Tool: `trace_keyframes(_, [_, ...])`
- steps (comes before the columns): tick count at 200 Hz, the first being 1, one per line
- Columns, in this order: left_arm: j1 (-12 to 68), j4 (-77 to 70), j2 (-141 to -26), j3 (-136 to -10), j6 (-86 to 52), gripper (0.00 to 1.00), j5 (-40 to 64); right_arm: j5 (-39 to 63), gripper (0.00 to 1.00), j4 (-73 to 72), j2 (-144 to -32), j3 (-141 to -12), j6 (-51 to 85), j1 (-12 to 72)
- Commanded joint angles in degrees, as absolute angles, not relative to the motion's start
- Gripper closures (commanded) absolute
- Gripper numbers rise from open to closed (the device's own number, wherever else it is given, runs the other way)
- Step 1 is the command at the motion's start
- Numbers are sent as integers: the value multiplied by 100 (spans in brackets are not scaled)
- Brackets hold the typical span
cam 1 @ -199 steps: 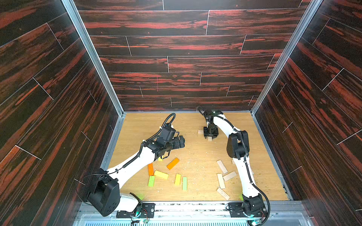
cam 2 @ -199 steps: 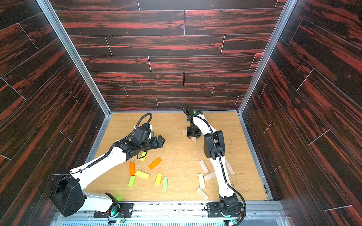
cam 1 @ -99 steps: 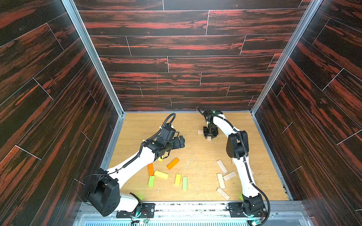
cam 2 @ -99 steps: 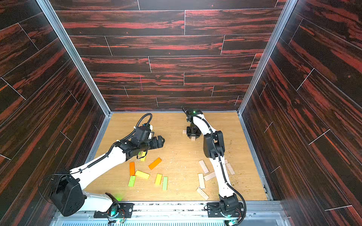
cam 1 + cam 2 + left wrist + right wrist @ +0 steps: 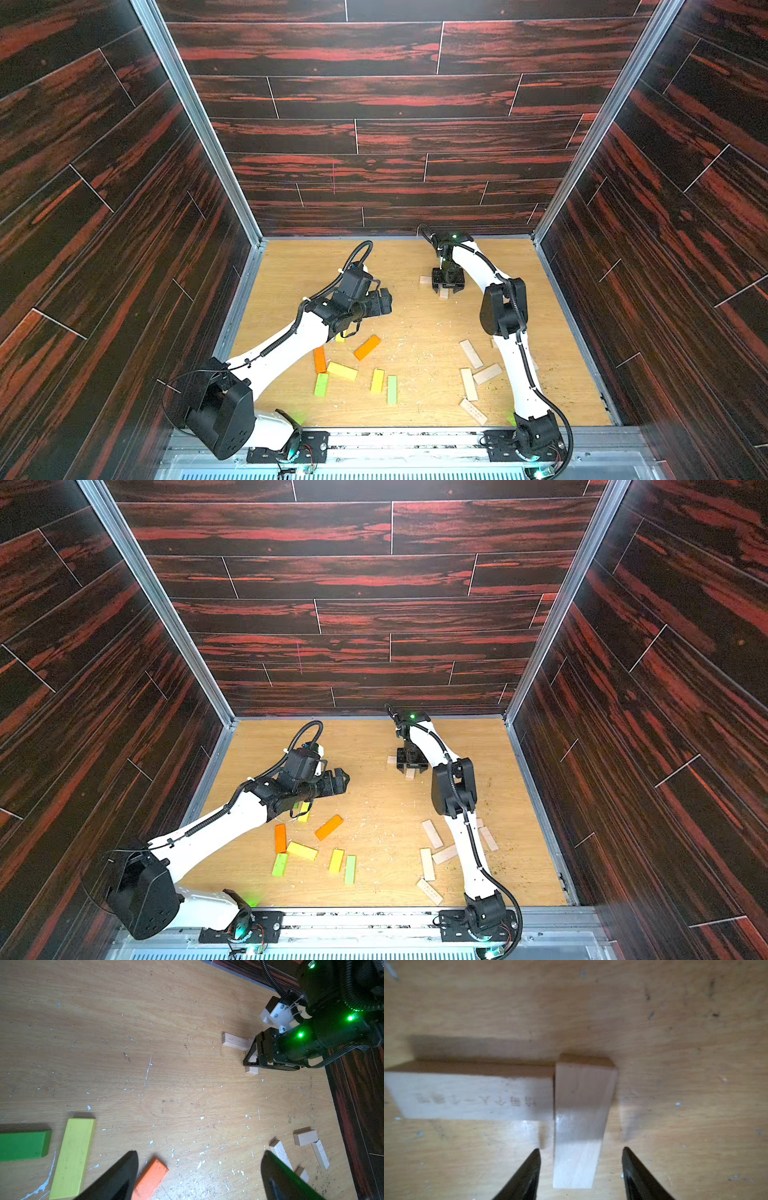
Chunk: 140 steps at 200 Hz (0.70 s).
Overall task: Assemble a giraffe with building blocks
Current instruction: Assemble the building block at the center of the board, then pick up the building block from the center of the board.
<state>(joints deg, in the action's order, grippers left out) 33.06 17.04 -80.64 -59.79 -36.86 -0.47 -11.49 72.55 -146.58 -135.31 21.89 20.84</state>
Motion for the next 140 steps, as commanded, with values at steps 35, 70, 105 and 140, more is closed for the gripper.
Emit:
trace_keyframes(35, [3277,1885,-7662,-5938,-3640,4,-123,-1379,31,6500,-12141,-11074,2759,2168])
trace_keyframes(70, [3271,1929,-7522,-5837,-3605,1,-81,-1352,28,5924,-10410,-8634,3053,2330])
trace_keyframes(105, [3274,1978,-7402,-5705,-3612,1,-10,-1049,25,5438,-9286,-6892,3265,2558])
trace_keyframes(140, [3278,2038,-7331,-5643,-3630,1,1,-770,22,4881,-8972,-6011,3244,2807])
